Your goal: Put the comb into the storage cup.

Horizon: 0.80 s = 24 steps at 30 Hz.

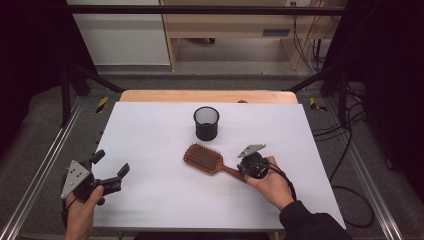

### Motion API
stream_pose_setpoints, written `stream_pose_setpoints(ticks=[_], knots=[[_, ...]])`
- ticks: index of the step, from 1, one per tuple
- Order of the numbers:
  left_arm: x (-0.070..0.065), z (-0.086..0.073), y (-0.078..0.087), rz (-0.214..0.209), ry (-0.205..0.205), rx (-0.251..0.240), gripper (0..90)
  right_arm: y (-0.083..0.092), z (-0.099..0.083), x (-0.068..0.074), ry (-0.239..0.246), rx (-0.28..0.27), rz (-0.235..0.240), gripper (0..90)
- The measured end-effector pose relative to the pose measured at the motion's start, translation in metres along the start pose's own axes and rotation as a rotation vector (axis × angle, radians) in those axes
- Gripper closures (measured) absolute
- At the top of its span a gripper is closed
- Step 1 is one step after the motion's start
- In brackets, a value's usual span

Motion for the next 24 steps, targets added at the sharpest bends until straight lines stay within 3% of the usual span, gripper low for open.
stream_pose_setpoints(ticks=[14,24], knots=[[0.000,0.000,0.001,0.000,-0.001,0.001,2.4,0.002,-0.005,0.019,0.007,0.008,0.043,90.0],[0.000,-0.001,0.000,0.003,-0.003,0.006,2.4,0.002,-0.003,0.021,0.017,0.006,0.051,90.0]])
Point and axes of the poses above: each handheld gripper's, and its own axes: y roughly backward along the jaws, z roughly out of its top, x roughly to its left, the point moved 6 cm from there along -y, roughly forward along the jaws, and after that the axes turned 3 degrees about x, right-handed, at the moved point
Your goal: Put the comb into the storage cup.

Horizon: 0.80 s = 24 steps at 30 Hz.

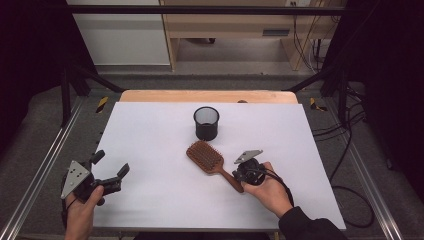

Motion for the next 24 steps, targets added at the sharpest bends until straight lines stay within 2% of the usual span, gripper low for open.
stream_pose_setpoints(ticks=[4,10,15,24], knots=[[0.000,0.000,0.000,0.000,-0.001,0.000,2.5,0.004,0.006,-0.002,-0.008,-0.019,-0.003,89.6],[0.000,0.000,0.000,-0.001,-0.001,0.000,2.5,0.010,0.018,-0.003,-0.010,-0.055,-0.004,78.8],[0.000,0.000,0.000,-0.001,-0.001,0.000,2.5,0.011,0.026,-0.002,-0.024,-0.069,0.010,55.5],[0.000,0.000,0.000,-0.001,-0.003,0.004,2.5,0.006,0.032,0.000,-0.041,-0.046,0.006,25.1]])
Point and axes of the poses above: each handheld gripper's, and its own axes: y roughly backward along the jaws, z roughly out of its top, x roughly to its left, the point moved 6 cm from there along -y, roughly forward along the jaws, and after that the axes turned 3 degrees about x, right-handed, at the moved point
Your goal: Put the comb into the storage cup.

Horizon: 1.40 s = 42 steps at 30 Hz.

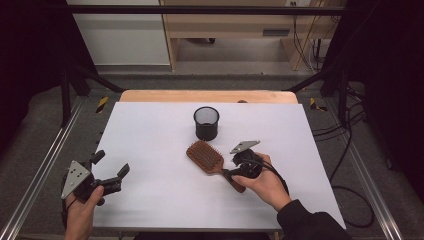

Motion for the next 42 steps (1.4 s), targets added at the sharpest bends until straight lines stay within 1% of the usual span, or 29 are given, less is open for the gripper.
stream_pose_setpoints(ticks=[1,2,4,8,13,20,24,30,32,36,42], knots=[[0.000,0.000,0.000,0.000,-0.001,0.002,2.5,-0.001,0.000,0.000,-0.005,0.010,-0.008,19.0],[0.000,0.000,0.000,0.000,-0.001,0.001,2.5,-0.003,-0.001,0.000,-0.017,0.023,-0.015,15.4],[0.000,0.000,0.000,0.000,-0.001,0.002,2.5,-0.007,-0.002,0.001,-0.036,0.058,-0.005,12.7],[0.000,0.000,0.000,0.000,-0.002,0.002,2.5,-0.012,-0.003,0.006,-0.036,0.077,0.016,8.6],[0.000,0.000,0.000,-0.003,0.000,0.002,2.5,-0.014,-0.003,0.008,-0.033,0.072,0.024,8.0],[-0.001,0.000,-0.001,-0.003,0.000,0.003,2.5,-0.015,-0.001,0.009,-0.039,0.086,0.029,8.8],[-0.001,-0.001,-0.001,-0.003,0.001,0.005,2.5,-0.016,0.002,0.010,-0.033,0.096,0.027,9.4],[-0.001,-0.001,-0.001,-0.004,0.001,0.004,2.5,-0.021,0.006,0.012,-0.049,0.094,0.033,9.5],[-0.001,0.000,-0.001,-0.005,0.001,0.003,2.5,-0.023,0.006,0.013,-0.054,0.107,0.036,9.2],[-0.001,0.000,-0.001,-0.005,0.001,0.003,2.4,-0.029,0.005,0.015,-0.048,0.122,0.039,9.3],[-0.001,0.000,-0.001,-0.006,0.000,0.003,2.5,-0.031,0.001,0.015,-0.050,0.144,0.048,9.7]])
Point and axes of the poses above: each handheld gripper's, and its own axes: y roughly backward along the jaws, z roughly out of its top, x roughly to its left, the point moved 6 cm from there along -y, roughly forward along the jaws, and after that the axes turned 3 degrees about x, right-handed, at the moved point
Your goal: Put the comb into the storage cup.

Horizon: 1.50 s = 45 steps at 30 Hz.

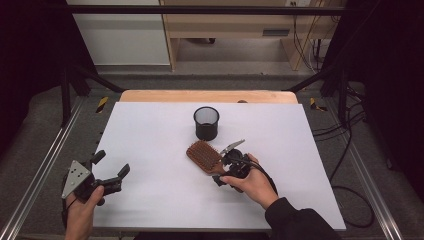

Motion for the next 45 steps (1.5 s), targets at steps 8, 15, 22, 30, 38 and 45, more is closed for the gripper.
stream_pose_setpoints(ticks=[8,15,22,30,38,45], knots=[[0.000,0.000,0.000,0.004,-0.003,0.001,2.4,0.005,0.001,-0.001,-0.002,0.002,0.007,30.4],[0.001,0.000,0.001,0.008,-0.004,0.000,2.5,0.006,0.001,-0.001,-0.024,0.014,0.027,47.7],[0.001,0.000,0.001,0.007,-0.005,0.000,2.5,0.001,-0.001,0.002,-0.022,0.044,0.031,56.3],[0.001,0.000,0.000,0.006,-0.004,0.001,2.5,-0.001,-0.001,0.002,-0.016,0.056,0.016,61.8],[0.000,0.000,0.000,0.005,-0.006,0.002,2.5,-0.002,0.000,0.002,-0.014,0.074,0.004,64.6],[0.000,0.000,0.000,0.005,-0.006,0.003,2.5,-0.005,-0.001,0.002,-0.004,0.095,-0.009,66.2]])
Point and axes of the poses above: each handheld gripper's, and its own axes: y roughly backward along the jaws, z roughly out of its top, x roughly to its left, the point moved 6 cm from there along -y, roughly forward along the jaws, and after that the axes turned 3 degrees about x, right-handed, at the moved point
